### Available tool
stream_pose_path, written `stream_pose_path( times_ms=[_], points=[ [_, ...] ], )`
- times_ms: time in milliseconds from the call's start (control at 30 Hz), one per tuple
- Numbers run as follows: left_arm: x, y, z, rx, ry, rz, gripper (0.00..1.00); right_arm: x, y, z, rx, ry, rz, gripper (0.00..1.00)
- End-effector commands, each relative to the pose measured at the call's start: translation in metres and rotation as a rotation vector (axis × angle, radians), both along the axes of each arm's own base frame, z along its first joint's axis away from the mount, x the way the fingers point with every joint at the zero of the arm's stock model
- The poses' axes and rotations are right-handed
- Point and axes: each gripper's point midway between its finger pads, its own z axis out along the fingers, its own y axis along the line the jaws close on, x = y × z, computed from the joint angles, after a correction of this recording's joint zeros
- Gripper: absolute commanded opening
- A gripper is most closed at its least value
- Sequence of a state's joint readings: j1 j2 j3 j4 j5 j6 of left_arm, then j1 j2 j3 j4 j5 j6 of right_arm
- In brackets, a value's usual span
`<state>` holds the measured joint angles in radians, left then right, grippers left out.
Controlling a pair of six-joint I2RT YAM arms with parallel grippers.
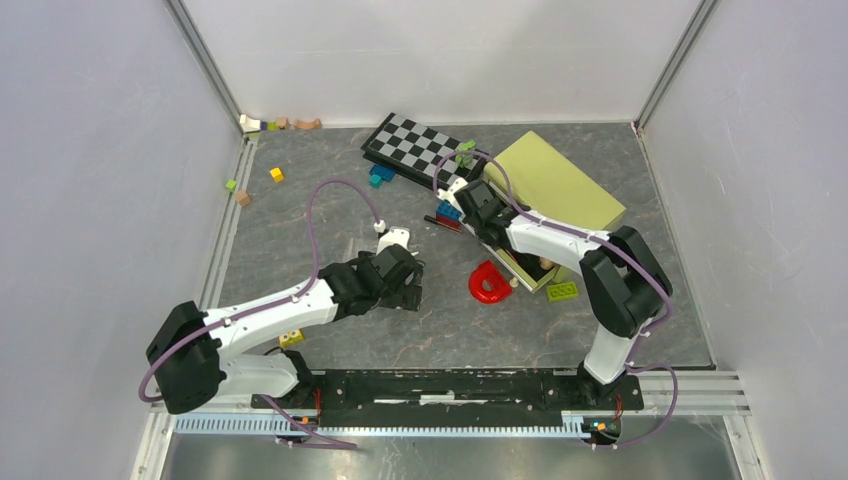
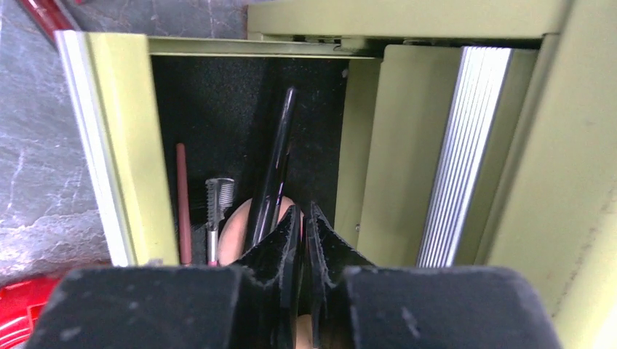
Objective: Organize the makeup
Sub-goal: Place the makeup tool in the drawer.
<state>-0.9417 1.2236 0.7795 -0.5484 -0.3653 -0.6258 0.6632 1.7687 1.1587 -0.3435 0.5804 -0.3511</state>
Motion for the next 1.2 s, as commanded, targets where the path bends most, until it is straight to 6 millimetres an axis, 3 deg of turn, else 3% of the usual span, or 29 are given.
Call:
stream_pose_path(
  times_ms=[0, 267, 533, 833, 1167],
  points=[
    [0.009, -0.006, 0.010, -0.023, -0.019, 0.035, 1.00, 0.013, 0.008, 0.002, 0.065, -0.030, 0.014, 0.14],
    [0.009, 0.001, 0.010, -0.023, -0.032, 0.059, 1.00, 0.014, 0.009, -0.003, 0.064, -0.008, 0.001, 0.20],
    [0.012, 0.006, 0.013, -0.007, -0.047, 0.071, 1.00, 0.015, 0.014, 0.016, 0.104, -0.017, -0.003, 0.32],
    [0.021, 0.004, 0.021, 0.006, -0.050, 0.070, 1.00, 0.016, 0.014, 0.060, 0.149, -0.083, -0.012, 0.46],
    [0.048, 0.022, 0.043, -0.033, -0.030, 0.143, 1.00, 0.006, 0.029, 0.140, 0.410, -0.192, -0.018, 0.50]
  ],
)
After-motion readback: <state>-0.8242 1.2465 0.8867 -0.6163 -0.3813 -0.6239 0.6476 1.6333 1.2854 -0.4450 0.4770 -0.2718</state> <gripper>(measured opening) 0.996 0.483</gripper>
